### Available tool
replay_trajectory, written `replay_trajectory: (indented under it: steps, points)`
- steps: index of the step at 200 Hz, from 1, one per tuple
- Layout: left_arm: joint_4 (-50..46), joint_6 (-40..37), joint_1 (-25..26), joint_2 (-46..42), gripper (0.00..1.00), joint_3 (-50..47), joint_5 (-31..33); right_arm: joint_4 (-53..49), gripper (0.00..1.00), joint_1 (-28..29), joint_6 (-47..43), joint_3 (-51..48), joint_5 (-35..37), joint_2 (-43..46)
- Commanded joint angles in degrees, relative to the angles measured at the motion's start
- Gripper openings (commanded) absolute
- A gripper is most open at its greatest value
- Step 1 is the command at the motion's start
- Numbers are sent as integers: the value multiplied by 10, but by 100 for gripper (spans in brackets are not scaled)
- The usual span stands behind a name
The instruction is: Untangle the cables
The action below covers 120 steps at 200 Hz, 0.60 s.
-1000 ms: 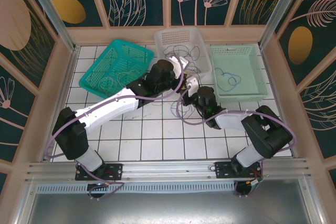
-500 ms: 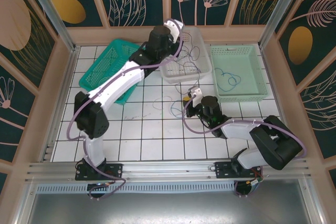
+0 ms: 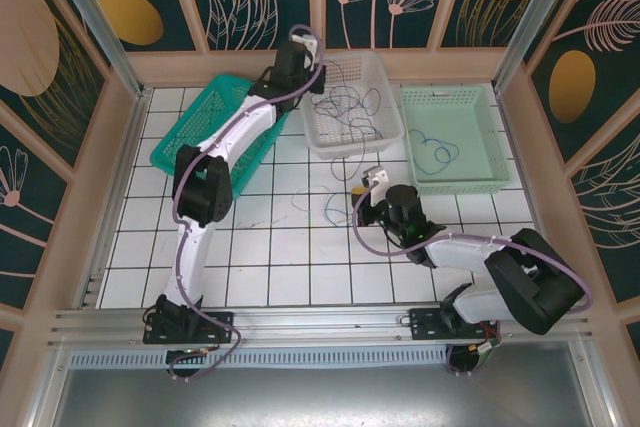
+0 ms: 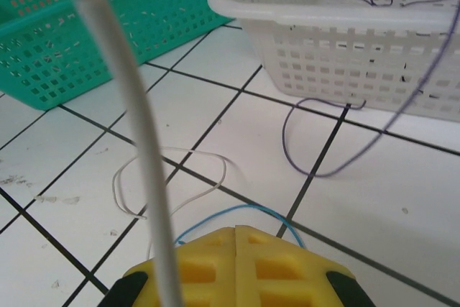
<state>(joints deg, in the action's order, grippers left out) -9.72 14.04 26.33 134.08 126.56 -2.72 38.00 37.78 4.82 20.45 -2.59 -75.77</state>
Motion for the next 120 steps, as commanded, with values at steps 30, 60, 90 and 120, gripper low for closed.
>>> replay_trajectory:
  steps: [30,60,90,120]
  points:
    - [-25,30,-2,62,1,46,-48,-41,0,-11,37,-15,20,41]
    - [18,38,-2,28,0,-21,-61,-81,26,-29,61,-23,20,70]
    - [19,32,-3,16,4,-32,-54,-134,58,-38,65,-11,32,117]
    - [0,31,-2,30,10,-20,-41,-180,64,-50,72,13,57,164]
